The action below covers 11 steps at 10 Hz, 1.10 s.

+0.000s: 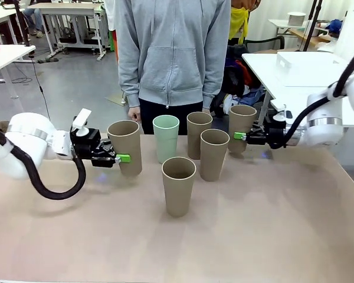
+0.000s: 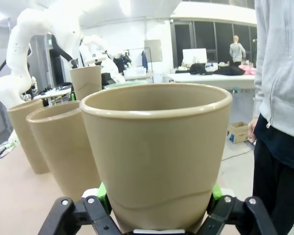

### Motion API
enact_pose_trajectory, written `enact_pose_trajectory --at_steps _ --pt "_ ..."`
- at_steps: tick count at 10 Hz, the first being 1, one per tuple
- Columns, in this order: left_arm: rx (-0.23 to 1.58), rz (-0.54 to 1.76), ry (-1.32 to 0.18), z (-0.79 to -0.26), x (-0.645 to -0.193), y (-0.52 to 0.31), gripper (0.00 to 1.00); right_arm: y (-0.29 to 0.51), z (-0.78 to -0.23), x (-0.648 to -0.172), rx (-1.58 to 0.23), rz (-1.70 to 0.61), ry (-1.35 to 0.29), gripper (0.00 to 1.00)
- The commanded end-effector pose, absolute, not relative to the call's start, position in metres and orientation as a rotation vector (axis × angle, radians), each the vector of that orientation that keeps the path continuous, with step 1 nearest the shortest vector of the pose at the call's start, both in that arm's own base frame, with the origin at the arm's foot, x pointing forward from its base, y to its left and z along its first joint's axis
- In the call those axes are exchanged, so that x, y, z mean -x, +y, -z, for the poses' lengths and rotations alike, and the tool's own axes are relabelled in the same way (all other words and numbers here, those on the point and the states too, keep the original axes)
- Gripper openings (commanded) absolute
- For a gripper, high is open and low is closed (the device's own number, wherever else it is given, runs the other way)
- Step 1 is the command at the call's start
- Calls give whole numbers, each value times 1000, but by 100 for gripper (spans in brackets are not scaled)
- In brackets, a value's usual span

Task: Stack the cups and store them in the basket.
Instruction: Pick up two Reusable plastic cups , one in each hand.

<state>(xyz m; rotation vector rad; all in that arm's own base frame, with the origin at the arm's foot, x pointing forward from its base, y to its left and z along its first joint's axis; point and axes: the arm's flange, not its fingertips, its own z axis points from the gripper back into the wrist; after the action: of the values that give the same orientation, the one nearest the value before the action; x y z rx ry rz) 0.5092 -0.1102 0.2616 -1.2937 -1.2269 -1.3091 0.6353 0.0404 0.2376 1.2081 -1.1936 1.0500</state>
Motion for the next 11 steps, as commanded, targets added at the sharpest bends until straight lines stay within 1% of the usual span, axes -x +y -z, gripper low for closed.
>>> enact_pose_trajectory --at_steps 1,2,3,6,7,8,11 --pt "1280 1286 -1276 -288 -462 -110 85 30 -268 -562 -1171 -1030 -1333 84" --pt "1273 1294 -1277 -295 -444 -108 85 28 -273 -544 -1197 -1034 -1339 84" --pt "1266 1295 -1279 -298 -426 -103 85 24 -282 -515 -1214 -1021 -1344 84" --pt "1135 1273 -1362 -312 -385 -74 85 27 -301 -450 -1186 -1008 -1283 84" --pt "1090 1261 -1389 -318 -377 -64 85 30 -302 -438 -1172 -1026 -1234 84" --pt "1084 1256 -1393 -320 -374 -60 85 32 -303 -429 -1139 -1055 -1209 84" --pt "1061 1279 -1339 -317 -370 -58 85 30 -309 -407 -1112 -1092 -1182 84"
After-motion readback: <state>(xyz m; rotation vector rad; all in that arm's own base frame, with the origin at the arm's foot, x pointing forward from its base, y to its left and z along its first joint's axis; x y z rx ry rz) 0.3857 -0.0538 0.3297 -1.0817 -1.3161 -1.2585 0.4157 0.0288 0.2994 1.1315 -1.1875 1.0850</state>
